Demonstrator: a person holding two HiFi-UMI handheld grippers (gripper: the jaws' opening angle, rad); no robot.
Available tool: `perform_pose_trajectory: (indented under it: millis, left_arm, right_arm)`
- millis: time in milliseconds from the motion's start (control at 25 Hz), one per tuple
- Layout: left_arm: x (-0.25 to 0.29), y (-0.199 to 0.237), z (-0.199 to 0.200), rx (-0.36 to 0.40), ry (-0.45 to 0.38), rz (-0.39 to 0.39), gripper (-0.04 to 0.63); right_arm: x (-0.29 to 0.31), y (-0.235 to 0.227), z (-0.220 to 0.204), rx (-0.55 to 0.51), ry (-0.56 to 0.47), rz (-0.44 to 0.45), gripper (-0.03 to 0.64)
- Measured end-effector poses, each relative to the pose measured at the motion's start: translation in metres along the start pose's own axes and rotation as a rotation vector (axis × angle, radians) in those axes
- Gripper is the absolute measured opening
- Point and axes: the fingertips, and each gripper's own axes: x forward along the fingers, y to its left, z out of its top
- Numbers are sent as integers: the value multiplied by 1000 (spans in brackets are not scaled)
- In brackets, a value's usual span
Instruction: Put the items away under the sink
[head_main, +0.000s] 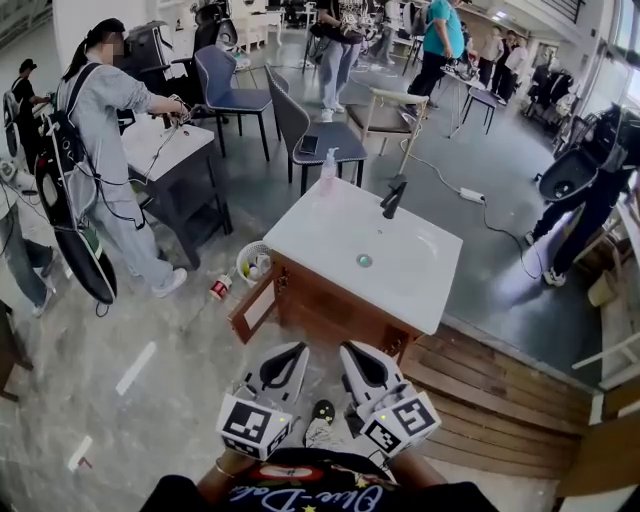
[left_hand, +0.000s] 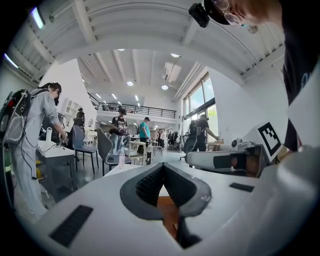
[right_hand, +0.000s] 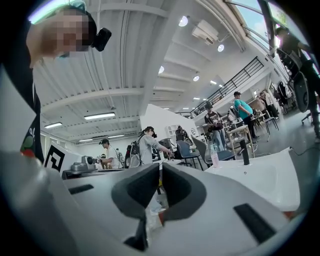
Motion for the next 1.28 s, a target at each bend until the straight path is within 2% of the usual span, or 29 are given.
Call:
perform_pose_trajectory:
  millis: [640,880,1280]
  left_arm:
    - [77,10,10,43,14,-13,6]
    - [96,12,9,86,40,-14,6]
    - [120,15,15,66,32,-8,6]
  right_arm:
    - [27,-75,18,32,-29,-6,9]
    - [35,-91,20,43,-39,0,9]
    - [45,-111,25,48,-33,29,9]
